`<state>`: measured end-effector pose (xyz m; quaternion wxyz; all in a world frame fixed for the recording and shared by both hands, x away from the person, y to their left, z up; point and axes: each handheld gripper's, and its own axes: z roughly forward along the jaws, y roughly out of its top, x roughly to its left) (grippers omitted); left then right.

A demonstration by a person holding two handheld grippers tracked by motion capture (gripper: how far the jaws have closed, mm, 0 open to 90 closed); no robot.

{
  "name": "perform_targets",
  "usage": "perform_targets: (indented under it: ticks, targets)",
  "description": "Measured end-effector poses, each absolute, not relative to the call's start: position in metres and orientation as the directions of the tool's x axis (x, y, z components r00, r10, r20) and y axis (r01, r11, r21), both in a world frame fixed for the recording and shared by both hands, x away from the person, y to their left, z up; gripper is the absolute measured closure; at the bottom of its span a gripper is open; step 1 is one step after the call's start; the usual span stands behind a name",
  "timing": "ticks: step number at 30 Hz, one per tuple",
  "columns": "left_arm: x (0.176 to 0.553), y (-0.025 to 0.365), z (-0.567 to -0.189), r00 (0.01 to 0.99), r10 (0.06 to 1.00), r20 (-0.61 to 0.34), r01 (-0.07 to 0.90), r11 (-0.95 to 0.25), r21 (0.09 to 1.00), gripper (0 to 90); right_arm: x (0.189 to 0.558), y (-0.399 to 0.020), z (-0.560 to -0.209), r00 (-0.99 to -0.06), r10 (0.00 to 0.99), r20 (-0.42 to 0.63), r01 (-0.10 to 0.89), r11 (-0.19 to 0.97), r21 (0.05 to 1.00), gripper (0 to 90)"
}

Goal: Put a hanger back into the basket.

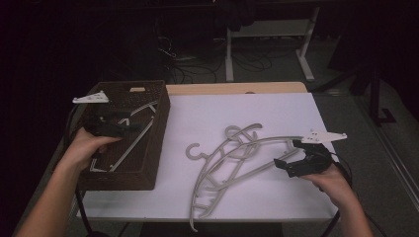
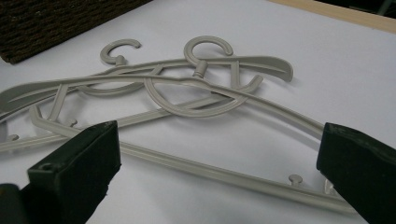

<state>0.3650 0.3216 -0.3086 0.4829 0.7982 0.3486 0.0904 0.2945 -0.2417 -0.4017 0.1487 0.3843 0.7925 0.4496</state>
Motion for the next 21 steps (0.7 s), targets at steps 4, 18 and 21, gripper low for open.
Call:
perform_targets:
  ticks: [4,18,21]
  targets:
    - [0.363,0.297,-0.307,0.769,0.609,-0.196,0.456,-0.308,0.835,1.5,0.295,-0.242,-0.402,-0.660,0.743,0.109,0.477,0.303,0.825,0.0]
    - [0.355,0.186,-0.326,0.862,0.450,-0.234,0.414,-0.357,0.837,8.9,0.295,-0.240,-0.404,-0.661,0.743,0.105,0.482,0.314,0.818,0.0]
    - [0.355,0.167,-0.336,0.873,0.427,-0.234,0.409,-0.383,0.828,9.2,0.296,-0.239,-0.405,-0.663,0.741,0.102,0.481,0.318,0.817,0.0]
